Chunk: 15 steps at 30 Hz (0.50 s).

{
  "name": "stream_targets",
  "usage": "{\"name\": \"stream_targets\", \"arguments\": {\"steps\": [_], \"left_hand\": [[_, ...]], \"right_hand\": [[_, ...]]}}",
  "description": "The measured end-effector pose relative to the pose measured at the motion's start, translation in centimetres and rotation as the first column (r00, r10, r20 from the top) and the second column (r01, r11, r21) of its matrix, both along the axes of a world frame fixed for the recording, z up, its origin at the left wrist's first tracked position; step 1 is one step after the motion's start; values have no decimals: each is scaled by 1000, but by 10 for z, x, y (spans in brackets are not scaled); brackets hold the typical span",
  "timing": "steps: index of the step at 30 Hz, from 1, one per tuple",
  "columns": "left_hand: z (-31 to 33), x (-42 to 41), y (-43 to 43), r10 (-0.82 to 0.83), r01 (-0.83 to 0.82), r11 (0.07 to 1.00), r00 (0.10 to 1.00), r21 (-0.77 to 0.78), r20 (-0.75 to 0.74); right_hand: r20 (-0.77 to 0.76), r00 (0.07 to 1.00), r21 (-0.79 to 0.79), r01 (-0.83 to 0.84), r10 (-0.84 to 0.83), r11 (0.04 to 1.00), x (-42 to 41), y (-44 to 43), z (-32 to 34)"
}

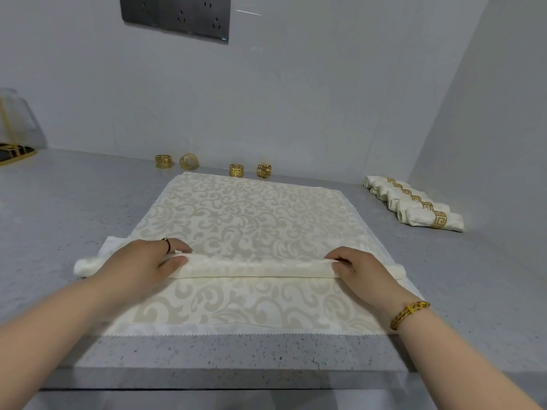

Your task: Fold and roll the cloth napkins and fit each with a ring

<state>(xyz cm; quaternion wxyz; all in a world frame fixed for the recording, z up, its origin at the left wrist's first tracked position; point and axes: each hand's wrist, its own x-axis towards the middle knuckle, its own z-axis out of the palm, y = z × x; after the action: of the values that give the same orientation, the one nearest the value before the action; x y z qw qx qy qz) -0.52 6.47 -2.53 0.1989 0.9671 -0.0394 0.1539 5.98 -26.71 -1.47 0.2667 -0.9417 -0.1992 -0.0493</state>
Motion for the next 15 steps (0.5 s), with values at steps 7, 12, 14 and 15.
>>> {"name": "stream_targets", "arguments": {"steps": [7,12,14,15], "left_hand": [[-9,18,-3,67,-66,998,995,-16,69],[-10,5,4,-54,48,994,997,97,60],[-9,2,5,-66,59,990,997,124,47],[-7,1,5,-73,66,988,997,141,40]], "right_hand": [[133,985,25,107,-110,994,17,20,-12],[38,999,0,-18,18,1000,6,3,-5],[25,998,-39,-49,50,998,2,-3,-3],[38,998,-66,-44,46,997,0,-5,-2]]}}
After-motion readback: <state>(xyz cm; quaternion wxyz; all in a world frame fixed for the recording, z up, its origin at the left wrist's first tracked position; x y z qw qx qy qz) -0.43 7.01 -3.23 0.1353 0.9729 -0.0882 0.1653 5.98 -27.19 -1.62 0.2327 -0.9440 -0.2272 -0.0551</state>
